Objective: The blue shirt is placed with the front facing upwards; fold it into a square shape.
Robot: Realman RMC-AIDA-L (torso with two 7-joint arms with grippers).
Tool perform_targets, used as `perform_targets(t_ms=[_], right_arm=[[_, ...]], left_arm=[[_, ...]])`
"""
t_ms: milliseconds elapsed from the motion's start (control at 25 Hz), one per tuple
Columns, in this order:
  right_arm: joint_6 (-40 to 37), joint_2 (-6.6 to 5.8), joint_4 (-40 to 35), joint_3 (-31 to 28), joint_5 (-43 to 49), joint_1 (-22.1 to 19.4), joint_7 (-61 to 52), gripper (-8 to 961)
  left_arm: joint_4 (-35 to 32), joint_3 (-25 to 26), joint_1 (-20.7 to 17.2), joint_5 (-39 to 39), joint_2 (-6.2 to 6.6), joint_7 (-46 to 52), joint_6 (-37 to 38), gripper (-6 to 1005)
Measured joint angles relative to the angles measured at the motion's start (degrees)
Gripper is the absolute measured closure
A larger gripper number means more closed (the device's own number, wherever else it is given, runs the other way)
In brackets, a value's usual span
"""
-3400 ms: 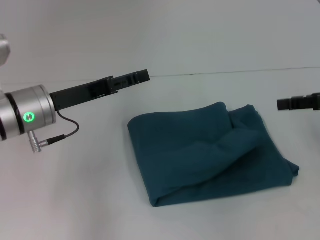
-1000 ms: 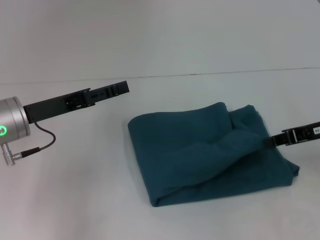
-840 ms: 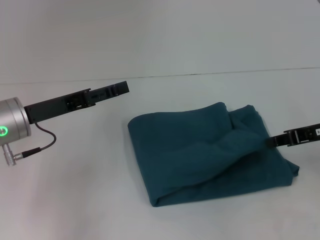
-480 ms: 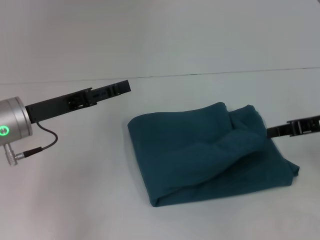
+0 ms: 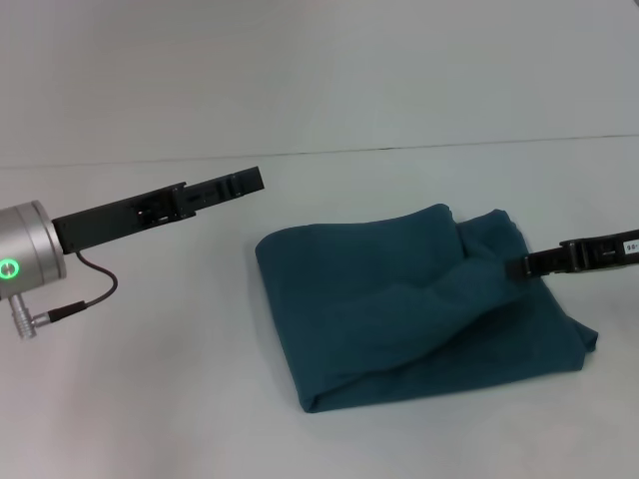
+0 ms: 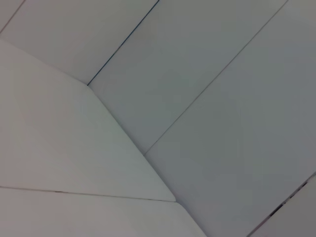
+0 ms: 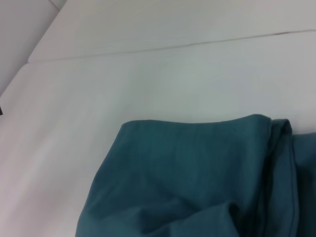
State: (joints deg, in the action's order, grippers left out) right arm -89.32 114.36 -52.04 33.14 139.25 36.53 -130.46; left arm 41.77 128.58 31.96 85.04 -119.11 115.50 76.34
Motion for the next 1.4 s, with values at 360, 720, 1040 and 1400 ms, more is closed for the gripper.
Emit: perform_targets(t_ms=[360, 720, 1040, 1400], right_arm=[[2.7, 0.07, 0.7, 0.1, 0.0, 0.1, 1.9, 430], [3.7, -0.11, 4.9, 0.3, 1.4, 2.7, 1.4, 126], [5.3, -0.18, 5.8, 2.7, 2.3, 3.8, -0.6, 95], [6.6, -0.20, 8.3, 3.9, 2.3, 4.8, -0.9, 213]], left_arm=[[0.4, 0.0, -0.2, 0.0, 0.02, 0.2, 0.2, 121], [0.4, 0.0, -0.2, 0.0, 0.10, 0.2, 0.1, 122], [0.2, 0.0, -0.1, 0.0, 0.12, 0.2, -0.2, 122], [0.1, 0.0, -0.2, 0.0, 0.12, 0.2, -0.4, 123]])
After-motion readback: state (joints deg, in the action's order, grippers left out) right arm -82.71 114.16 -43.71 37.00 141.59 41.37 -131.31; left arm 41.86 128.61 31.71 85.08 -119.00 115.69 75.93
